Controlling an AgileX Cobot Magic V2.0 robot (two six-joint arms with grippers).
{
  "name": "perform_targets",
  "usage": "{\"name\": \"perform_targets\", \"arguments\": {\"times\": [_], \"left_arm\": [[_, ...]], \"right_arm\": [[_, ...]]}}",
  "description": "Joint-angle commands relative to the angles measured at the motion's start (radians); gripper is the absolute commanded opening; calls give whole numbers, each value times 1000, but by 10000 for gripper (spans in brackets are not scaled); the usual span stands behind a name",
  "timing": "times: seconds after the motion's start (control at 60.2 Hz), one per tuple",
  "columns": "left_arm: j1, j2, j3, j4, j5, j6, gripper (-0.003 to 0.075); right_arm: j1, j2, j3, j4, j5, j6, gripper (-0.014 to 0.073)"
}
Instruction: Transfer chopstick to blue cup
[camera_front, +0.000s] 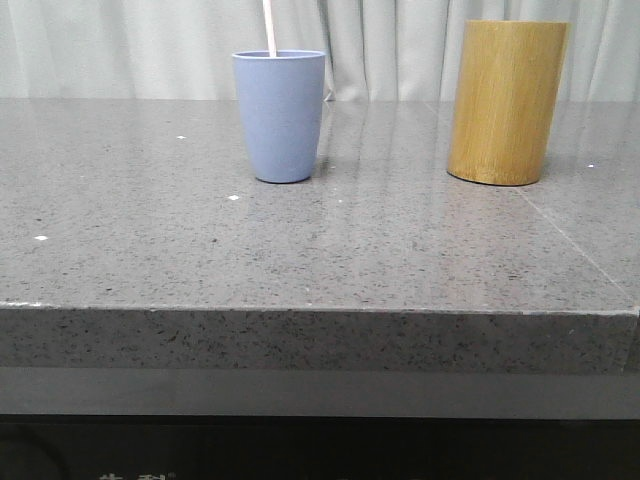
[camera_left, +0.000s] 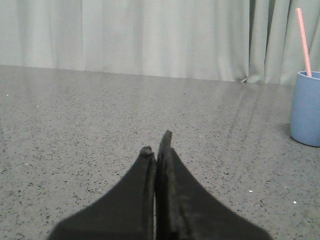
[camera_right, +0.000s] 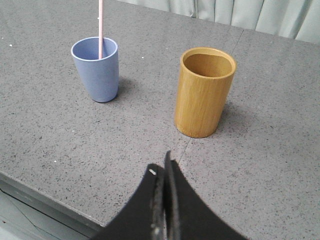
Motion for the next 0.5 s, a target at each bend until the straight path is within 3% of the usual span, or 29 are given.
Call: {"name": "perform_targets", "arguments": {"times": [0.0,0.482], "left_arm": [[2,-25,9,-9,-86,-2,-19],[2,-25,9,33,-104,-19,-19]], "right_arm": [[-6,3,-23,11,-72,-2,-68],[-6,3,-23,11,-72,-2,-68]]}}
